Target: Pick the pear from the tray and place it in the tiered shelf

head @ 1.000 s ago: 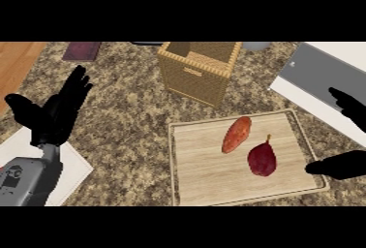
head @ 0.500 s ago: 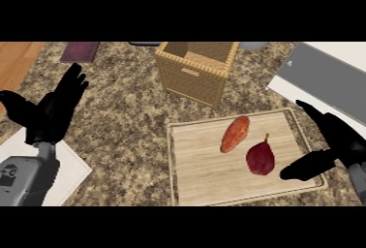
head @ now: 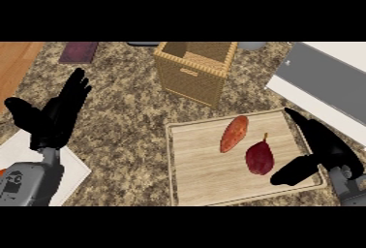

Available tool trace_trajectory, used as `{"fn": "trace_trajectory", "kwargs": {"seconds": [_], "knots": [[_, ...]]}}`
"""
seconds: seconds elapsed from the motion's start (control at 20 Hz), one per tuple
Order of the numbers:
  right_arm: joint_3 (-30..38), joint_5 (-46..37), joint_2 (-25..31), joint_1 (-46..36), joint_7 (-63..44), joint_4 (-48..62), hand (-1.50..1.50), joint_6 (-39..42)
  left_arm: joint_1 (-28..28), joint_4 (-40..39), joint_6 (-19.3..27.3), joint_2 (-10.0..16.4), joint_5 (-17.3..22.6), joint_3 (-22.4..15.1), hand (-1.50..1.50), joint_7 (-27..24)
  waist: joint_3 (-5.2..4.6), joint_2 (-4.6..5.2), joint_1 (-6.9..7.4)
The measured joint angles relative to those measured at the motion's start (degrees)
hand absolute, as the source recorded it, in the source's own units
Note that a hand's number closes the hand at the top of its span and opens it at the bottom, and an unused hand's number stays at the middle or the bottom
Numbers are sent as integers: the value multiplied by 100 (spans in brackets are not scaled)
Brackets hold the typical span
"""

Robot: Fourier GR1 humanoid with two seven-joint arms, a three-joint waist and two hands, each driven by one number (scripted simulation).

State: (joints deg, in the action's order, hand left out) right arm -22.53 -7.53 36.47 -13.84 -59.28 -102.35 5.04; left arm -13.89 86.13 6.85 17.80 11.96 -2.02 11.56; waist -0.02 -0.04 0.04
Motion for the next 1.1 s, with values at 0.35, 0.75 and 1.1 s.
{"fn": "trace_trajectory", "kwargs": {"seconds": [0.35,0.75,1.1], "knots": [[-41,-499,-531,96,-25,157,-150,109,38,-7,-133,-112,-68,167,0,-51,0,2,-1],[241,-1090,-1141,186,308,754,-150,259,-70,-209,-395,-158,-156,433,0,-73,2,4,-3],[447,-1551,-1716,141,681,1414,-150,353,-8,-17,-432,-342,-299,476,0,35,1,4,4]]}}
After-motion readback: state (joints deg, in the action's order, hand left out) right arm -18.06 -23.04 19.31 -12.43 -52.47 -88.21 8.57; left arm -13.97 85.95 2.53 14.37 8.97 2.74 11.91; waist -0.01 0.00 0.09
